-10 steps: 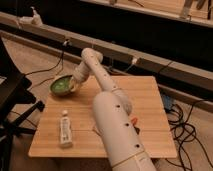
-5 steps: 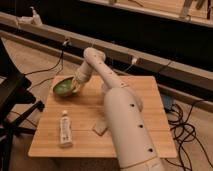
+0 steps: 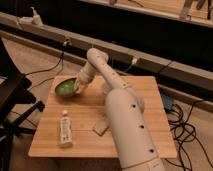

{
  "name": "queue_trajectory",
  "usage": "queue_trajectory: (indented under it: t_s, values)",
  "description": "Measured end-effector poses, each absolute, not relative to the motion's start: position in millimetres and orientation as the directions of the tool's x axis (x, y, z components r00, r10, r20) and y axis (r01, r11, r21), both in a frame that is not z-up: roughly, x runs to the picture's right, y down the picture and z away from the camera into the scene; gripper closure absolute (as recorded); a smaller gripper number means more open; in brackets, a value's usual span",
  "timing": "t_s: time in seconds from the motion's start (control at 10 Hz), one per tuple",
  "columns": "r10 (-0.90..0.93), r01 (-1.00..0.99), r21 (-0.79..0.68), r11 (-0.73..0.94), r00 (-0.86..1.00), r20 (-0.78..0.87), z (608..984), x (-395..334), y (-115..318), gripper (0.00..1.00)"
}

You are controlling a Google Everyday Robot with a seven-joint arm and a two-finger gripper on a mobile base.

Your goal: Drag the ceramic bowl in a circle

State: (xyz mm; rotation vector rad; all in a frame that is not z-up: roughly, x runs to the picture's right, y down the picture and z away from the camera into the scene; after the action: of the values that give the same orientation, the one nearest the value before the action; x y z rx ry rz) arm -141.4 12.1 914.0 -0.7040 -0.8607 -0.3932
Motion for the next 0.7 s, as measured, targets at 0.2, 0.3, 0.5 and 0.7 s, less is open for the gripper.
queue_trajectory:
  t_s: [0.2, 0.3, 0.5, 0.7]
  values:
    - [-0.036, 0.574, -0.396, 0.717, 0.597, 0.801, 912.4, -136.6, 11.9, 0.72]
    - [-0.046, 0.581, -0.390, 0.714, 0.595, 0.803, 909.1, -141.7, 12.4, 0.72]
    - [-0.079, 0.586, -0.400, 0.705, 0.625, 0.777, 903.7, -155.3, 16.9, 0.72]
    - [-0.074, 0.585, -0.406, 0.702, 0.626, 0.776, 903.5, -156.7, 19.0, 0.72]
